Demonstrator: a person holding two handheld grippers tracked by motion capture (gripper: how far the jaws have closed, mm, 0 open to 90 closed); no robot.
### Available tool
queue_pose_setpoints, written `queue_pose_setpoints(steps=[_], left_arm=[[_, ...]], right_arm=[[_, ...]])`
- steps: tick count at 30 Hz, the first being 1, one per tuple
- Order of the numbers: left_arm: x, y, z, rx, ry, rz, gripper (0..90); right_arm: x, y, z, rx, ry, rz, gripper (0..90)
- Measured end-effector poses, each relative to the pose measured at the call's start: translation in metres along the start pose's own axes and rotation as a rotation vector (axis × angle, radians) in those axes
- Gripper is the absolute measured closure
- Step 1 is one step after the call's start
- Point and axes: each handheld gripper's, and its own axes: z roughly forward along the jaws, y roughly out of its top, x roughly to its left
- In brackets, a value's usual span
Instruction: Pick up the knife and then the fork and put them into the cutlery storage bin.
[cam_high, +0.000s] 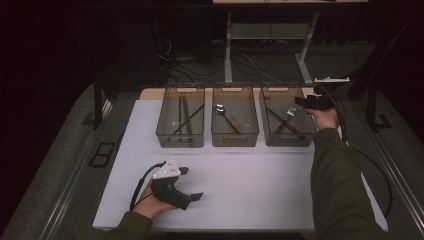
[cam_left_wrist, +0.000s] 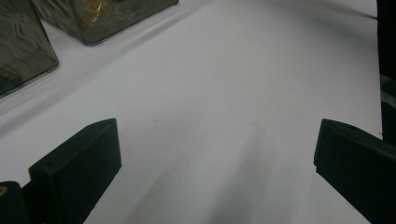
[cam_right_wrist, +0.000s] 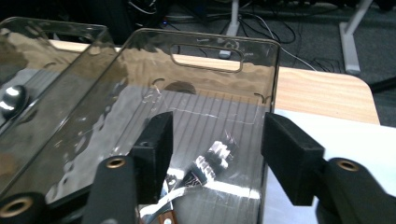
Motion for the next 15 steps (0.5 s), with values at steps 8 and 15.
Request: queue_pose_setpoints(steps=[8,15], left_arm=[[0.000,0.001,0.001,0.003,0.001,0.004,0.0],[0.001,0.002,0.001,0.000,0.010,0.005,0.0]], right_arm=[[0.008,-0.001,-0.018,-0.016,0.076,-0.024,34.4],[0.024,-0.001,-0.036,-0.033,0.164,-0.076,24.8]])
